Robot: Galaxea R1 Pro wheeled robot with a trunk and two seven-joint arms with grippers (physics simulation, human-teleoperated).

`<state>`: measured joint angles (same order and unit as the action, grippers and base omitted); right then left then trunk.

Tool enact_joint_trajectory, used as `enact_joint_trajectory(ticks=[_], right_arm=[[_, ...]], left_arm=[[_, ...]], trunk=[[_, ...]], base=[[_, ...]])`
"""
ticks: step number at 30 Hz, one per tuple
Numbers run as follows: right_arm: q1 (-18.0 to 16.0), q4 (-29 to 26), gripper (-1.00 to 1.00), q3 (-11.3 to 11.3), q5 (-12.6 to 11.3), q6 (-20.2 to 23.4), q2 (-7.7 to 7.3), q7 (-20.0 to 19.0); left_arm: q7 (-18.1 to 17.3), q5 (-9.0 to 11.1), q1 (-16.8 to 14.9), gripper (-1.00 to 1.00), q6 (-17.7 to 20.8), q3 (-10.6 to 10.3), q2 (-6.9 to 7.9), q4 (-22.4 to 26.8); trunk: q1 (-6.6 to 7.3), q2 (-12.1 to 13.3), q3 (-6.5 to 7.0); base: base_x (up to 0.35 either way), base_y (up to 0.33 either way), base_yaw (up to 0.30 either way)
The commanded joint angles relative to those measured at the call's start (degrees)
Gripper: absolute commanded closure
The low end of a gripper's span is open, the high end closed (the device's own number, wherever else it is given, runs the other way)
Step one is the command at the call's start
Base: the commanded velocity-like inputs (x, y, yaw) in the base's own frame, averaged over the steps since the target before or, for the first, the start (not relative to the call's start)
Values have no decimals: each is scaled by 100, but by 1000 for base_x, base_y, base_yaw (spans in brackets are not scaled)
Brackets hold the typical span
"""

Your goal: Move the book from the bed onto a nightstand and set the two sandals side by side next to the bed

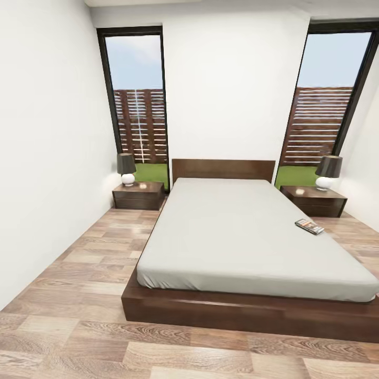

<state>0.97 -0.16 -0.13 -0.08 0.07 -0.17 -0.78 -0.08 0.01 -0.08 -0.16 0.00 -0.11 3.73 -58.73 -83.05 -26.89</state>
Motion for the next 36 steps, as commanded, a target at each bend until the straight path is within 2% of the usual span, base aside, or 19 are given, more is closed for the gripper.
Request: enact_joint_trajectory(ticks=[1,19,20,26,31,36], right_arm=[[0,-9,-100,-4,-1,-1,-3,-5],[-1,-494,-100,-13,-9,-7,-35,16],[-1,-1248,-100,-13,-9,-7,-38,16],[0,-1765,-100,-13,-9,-12,-44,16],[-2,-2386,-100,-13,-9,-8,-53,17],[-2,-2624,-100,-20,-9,-8,-60,16]], left_arm=[[-1,0,0,-100,-35,0,0,36],[6,28,0,-100,-360,9,2,616],[4,32,0,-100,-387,9,2,1993],[0,42,0,-100,-413,9,-15,2569],[-1,43,-6,-100,-415,7,-110,3225],[-1,43,-8,-100,-423,1,-156,3615]], trunk=[[0,-2,-4],[0,-2,-4],[0,-2,-4],[0,-2,-4],[0,-2,-4],[0,-2,-4]], base=[[0,0,0],[0,0,0],[0,0,0],[0,0,0],[0,0,0],[0,0,0]])
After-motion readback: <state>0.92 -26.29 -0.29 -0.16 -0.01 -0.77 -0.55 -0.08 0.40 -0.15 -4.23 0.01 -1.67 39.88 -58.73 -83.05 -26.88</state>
